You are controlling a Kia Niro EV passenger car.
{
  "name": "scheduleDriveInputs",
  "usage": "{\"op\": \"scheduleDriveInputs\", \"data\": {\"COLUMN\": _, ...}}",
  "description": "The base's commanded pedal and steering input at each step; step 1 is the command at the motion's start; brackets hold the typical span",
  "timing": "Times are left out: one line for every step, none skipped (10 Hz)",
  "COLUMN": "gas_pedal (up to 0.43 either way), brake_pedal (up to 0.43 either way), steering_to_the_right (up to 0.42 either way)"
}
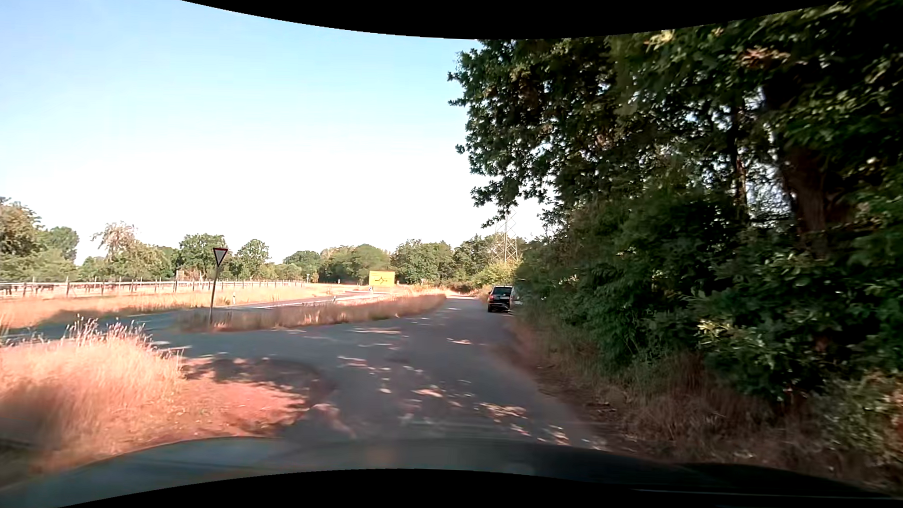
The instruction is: Follow the waypoints while adhering to traffic rules and regulations
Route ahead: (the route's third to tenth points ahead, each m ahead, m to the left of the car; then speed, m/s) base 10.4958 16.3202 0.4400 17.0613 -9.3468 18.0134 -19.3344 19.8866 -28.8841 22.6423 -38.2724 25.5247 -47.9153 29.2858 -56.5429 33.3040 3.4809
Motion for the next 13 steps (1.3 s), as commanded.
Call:
{"op": "scheduleDriveInputs", "data": {"gas_pedal": 0.000, "brake_pedal": 0.000, "steering_to_the_right": 0.002}}
{"op": "scheduleDriveInputs", "data": {"gas_pedal": 0.000, "brake_pedal": 0.000, "steering_to_the_right": 0.001}}
{"op": "scheduleDriveInputs", "data": {"gas_pedal": 0.000, "brake_pedal": 0.000, "steering_to_the_right": 0.000}}
{"op": "scheduleDriveInputs", "data": {"gas_pedal": 0.000, "brake_pedal": 0.000, "steering_to_the_right": 0.000}}
{"op": "scheduleDriveInputs", "data": {"gas_pedal": 0.000, "brake_pedal": 0.000, "steering_to_the_right": 0.000}}
{"op": "scheduleDriveInputs", "data": {"gas_pedal": 0.000, "brake_pedal": 0.000, "steering_to_the_right": 0.000}}
{"op": "scheduleDriveInputs", "data": {"gas_pedal": 0.000, "brake_pedal": 0.000, "steering_to_the_right": 0.000}}
{"op": "scheduleDriveInputs", "data": {"gas_pedal": 0.000, "brake_pedal": 0.000, "steering_to_the_right": 0.000}}
{"op": "scheduleDriveInputs", "data": {"gas_pedal": 0.000, "brake_pedal": 0.000, "steering_to_the_right": -0.001}}
{"op": "scheduleDriveInputs", "data": {"gas_pedal": 0.000, "brake_pedal": 0.000, "steering_to_the_right": -0.003}}
{"op": "scheduleDriveInputs", "data": {"gas_pedal": 0.000, "brake_pedal": 0.000, "steering_to_the_right": -0.004}}
{"op": "scheduleDriveInputs", "data": {"gas_pedal": 0.000, "brake_pedal": 0.000, "steering_to_the_right": -0.004}}
{"op": "scheduleDriveInputs", "data": {"gas_pedal": 0.000, "brake_pedal": 0.000, "steering_to_the_right": -0.004}}
